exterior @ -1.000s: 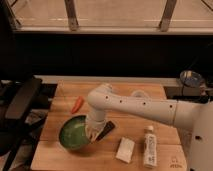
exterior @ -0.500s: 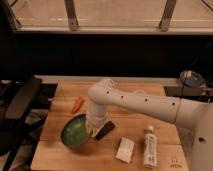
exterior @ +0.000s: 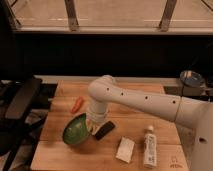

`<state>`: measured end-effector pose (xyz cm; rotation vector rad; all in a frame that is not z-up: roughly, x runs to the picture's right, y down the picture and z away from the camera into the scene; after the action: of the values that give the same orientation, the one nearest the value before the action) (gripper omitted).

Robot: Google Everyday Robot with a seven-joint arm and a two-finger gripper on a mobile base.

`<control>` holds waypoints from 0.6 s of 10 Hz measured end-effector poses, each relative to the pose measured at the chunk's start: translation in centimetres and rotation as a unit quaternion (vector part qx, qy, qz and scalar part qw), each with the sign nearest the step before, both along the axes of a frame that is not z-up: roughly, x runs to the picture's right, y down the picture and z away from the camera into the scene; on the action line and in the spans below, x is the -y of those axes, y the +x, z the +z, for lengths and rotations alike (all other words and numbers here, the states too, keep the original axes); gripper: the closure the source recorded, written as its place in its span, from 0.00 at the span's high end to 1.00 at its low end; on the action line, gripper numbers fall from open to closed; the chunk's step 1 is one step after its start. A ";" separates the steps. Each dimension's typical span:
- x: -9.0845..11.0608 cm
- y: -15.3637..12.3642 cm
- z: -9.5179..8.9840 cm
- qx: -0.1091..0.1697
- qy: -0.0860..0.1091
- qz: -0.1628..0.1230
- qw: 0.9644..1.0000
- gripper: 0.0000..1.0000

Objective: Pick up the ceramic bowl

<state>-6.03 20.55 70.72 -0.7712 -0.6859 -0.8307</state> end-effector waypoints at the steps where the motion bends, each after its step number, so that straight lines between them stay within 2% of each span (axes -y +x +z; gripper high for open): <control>1: 0.1 -0.1 0.1 0.001 0.001 0.000 1.000 0.04; 6: 1.5 0.1 -0.5 0.000 0.004 -0.003 1.000 0.04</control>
<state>-5.89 19.10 70.26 -0.7662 -0.6797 -0.8381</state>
